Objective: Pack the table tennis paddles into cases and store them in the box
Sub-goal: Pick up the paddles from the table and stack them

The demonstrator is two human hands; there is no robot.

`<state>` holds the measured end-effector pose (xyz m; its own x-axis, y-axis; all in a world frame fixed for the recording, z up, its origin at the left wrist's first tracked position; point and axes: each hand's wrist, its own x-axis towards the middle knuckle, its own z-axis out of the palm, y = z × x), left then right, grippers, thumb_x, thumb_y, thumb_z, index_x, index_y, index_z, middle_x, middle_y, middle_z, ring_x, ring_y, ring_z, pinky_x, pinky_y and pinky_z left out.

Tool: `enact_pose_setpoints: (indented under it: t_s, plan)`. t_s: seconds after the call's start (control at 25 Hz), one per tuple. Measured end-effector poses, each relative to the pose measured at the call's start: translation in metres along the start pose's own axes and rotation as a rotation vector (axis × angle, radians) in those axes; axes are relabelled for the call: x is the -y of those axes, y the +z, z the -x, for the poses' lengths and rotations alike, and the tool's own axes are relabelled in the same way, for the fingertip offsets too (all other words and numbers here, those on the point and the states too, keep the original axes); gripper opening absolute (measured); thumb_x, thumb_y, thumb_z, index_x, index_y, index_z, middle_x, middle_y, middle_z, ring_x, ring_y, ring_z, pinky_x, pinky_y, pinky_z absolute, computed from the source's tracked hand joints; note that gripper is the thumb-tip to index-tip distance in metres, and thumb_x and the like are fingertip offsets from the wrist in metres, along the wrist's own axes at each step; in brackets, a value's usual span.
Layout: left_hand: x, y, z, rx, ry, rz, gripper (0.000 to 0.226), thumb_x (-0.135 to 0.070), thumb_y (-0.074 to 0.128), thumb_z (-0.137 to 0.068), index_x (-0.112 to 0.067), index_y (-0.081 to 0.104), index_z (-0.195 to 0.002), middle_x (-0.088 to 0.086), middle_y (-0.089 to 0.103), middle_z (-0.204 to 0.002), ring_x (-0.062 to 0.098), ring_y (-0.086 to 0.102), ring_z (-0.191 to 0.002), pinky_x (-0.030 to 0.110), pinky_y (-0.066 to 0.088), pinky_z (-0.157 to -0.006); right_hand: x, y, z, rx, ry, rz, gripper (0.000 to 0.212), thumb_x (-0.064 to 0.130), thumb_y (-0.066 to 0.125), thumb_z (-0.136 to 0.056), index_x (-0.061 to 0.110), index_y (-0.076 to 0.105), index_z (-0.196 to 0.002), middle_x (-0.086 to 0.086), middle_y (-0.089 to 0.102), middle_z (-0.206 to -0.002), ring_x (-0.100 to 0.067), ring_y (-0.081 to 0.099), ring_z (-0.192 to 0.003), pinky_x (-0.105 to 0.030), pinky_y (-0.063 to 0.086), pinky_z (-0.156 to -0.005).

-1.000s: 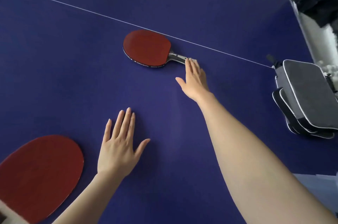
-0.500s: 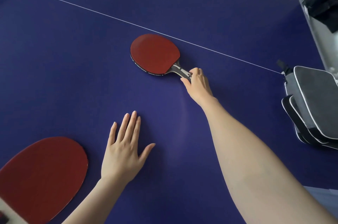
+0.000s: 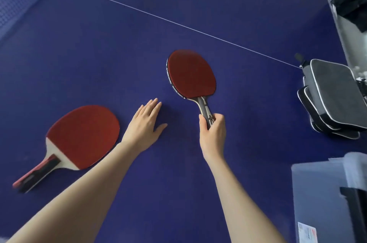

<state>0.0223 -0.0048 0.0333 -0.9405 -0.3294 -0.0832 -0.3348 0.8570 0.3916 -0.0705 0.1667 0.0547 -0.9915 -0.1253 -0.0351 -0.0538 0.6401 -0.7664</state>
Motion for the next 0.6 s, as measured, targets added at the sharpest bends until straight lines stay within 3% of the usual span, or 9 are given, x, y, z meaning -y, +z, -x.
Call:
enact_pose_setpoints:
  t_s: [0.12, 0.24, 0.4, 0.48, 0.6]
  plan:
    - [0.028, -0.032, 0.063, -0.223, -0.059, 0.045, 0.059, -0.026, 0.067, -0.088, -0.008, 0.045, -0.140, 0.010, 0.048, -0.142, 0.031, 0.046, -0.129, 0.043, 0.035, -0.107, -0.003, -0.009, 0.056, -0.026, 0.077, -0.055, 0.025, 0.028, 0.060, -0.092, 0.007, 0.048, -0.097, -0.006, 0.059, -0.090, -0.015, 0.053, -0.070, -0.012, 0.036, -0.051]
    - [0.086, -0.053, 0.144, -0.352, -0.335, -0.003, 0.063, -0.022, 0.075, -0.080, -0.007, 0.047, -0.135, 0.016, 0.052, -0.129, 0.039, 0.046, -0.117, 0.053, 0.039, -0.093, -0.005, -0.016, 0.103, -0.067, 0.099, -0.082, 0.024, 0.027, 0.061, -0.091, 0.008, 0.047, -0.097, -0.006, 0.058, -0.089, -0.015, 0.054, -0.069, -0.013, 0.036, -0.052]
    - [0.151, -0.071, 0.203, -0.132, -0.643, -0.027, 0.062, -0.036, 0.076, -0.077, -0.009, 0.052, -0.128, 0.019, 0.053, -0.119, 0.043, 0.046, -0.112, 0.056, 0.040, -0.090, -0.001, -0.016, 0.149, -0.130, 0.169, -0.088, 0.024, 0.029, 0.061, -0.091, 0.009, 0.048, -0.094, -0.005, 0.058, -0.083, -0.010, 0.054, -0.064, -0.015, 0.035, -0.049]
    - [0.163, -0.076, 0.200, -0.030, -0.595, 0.082, 0.042, -0.034, 0.077, -0.077, -0.014, 0.060, -0.109, 0.009, 0.055, -0.103, 0.035, 0.052, -0.099, 0.047, 0.046, -0.078, 0.002, -0.015, 0.166, -0.161, 0.181, -0.079, 0.022, 0.027, 0.062, -0.090, 0.010, 0.048, -0.093, -0.007, 0.058, -0.080, -0.011, 0.054, -0.062, -0.015, 0.035, -0.048]
    - [0.171, -0.085, 0.186, 0.135, -0.513, 0.169, 0.025, -0.028, 0.076, -0.077, -0.018, 0.056, -0.089, 0.001, 0.057, -0.088, 0.022, 0.054, -0.076, 0.035, 0.042, -0.061, 0.011, -0.011, 0.192, -0.208, 0.206, -0.055, 0.023, 0.025, 0.062, -0.090, 0.006, 0.050, -0.094, -0.008, 0.058, -0.079, -0.011, 0.054, -0.061, -0.016, 0.036, -0.048]
